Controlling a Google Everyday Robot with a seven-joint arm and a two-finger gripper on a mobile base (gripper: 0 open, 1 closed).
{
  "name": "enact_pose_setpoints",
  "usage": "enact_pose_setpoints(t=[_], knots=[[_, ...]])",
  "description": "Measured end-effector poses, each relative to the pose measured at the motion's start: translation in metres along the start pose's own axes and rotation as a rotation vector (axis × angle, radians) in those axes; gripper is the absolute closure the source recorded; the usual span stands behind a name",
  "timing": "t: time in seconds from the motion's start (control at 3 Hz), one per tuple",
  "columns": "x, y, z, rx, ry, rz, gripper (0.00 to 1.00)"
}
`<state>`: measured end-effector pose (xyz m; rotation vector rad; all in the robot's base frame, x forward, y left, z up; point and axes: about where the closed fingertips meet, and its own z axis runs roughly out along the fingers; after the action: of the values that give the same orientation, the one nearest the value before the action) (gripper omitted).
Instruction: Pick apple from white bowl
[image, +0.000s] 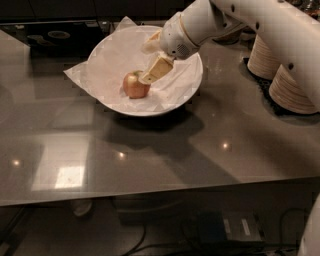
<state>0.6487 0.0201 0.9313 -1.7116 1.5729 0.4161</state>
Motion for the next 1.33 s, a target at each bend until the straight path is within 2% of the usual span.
enact_pose_setpoints(t=[0.67,1.33], knots=[[0.017,0.000,0.012,-0.018,-0.021,0.046,0.33],[0.020,-0.005,0.034,-0.060,-0.042,0.056,0.31]])
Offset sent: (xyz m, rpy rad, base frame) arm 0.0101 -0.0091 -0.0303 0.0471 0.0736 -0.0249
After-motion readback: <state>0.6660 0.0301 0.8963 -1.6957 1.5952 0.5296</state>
